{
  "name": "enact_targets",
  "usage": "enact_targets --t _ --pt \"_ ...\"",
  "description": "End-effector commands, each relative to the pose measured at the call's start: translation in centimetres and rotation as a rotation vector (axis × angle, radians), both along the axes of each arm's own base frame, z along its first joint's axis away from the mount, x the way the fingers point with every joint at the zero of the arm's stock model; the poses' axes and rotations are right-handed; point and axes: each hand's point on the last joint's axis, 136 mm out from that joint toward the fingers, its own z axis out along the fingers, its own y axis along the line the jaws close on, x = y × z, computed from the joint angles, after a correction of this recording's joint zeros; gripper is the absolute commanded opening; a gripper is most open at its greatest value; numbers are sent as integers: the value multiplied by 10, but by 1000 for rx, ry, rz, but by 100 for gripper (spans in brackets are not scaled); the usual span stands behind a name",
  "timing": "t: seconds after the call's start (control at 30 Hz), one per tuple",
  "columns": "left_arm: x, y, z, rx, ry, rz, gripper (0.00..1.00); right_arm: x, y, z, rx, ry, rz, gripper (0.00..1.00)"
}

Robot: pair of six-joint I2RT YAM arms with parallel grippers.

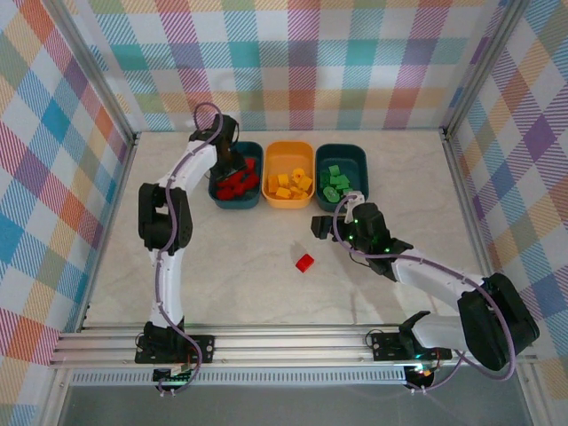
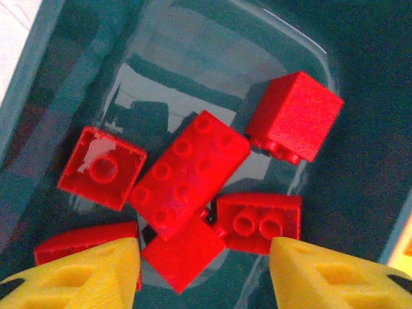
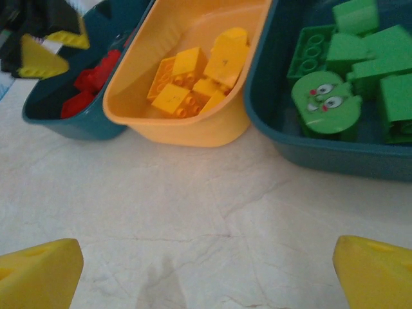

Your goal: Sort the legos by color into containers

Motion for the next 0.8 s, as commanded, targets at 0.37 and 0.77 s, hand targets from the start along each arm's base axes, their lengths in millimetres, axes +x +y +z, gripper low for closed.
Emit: enact_targets --t 0.37,0.77 --pt "-228 -197 -5 227 -294 -858 91 2 -87 -5 -44 0 -447 100" --pt "-250 -217 -76 349 -154 -1028 71 1 -93 -2 -33 -11 -464 100"
